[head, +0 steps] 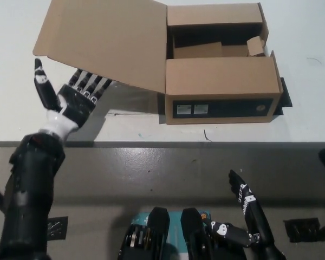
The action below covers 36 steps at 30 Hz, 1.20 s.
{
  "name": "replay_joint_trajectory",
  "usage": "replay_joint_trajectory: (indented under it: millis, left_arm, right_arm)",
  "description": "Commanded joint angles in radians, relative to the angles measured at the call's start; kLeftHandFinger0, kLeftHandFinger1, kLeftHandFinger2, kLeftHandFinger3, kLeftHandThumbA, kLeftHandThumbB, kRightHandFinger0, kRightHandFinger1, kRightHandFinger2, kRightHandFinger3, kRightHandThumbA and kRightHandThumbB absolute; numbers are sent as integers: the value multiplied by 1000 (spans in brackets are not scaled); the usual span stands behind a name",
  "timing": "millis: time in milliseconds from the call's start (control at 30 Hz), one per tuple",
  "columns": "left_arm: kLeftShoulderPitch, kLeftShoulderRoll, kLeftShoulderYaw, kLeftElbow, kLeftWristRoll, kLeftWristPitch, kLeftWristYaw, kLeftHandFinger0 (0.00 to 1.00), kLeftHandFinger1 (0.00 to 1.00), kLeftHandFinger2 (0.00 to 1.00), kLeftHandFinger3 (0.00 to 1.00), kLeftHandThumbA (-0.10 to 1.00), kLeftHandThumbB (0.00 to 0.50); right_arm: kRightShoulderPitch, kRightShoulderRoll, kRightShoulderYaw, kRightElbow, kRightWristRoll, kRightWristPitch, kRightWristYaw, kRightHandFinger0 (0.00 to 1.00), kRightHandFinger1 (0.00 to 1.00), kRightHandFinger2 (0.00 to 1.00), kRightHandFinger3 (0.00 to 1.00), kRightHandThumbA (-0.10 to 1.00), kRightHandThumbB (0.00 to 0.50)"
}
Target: A small storge box is placed at the center of the table and the robot uses its left hand to push the lid and close it
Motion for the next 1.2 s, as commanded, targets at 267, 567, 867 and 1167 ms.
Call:
replay_joint_trajectory:
  millis: [267, 567, 867, 1167]
  left_arm:
    - [-202, -13, -29, -5, 94, -63, -47, 1000, 1000, 1000, 1000, 1000, 357]
    - [-143, -71, -272, -312, 341, -91, 1, 1000, 1000, 1000, 1000, 1000, 348]
    - [-143, -27, -668, -319, 799, -300, 29, 1000, 1000, 1000, 1000, 1000, 399]
    - [-45, -67, -728, -224, 765, -321, -4, 1000, 1000, 1000, 1000, 1000, 340]
  right_arm:
    - [-23, 6, 1, -27, 16, -50, 1, 1000, 1000, 1000, 1000, 1000, 380]
    - [-27, 3, 5, -24, 12, -50, 4, 1000, 1000, 1000, 1000, 1000, 386]
    - [-36, -3, 10, -26, 16, -50, 21, 1000, 1000, 1000, 1000, 1000, 390]
    - [-42, -10, 14, -35, 16, -50, 30, 1000, 1000, 1000, 1000, 1000, 387]
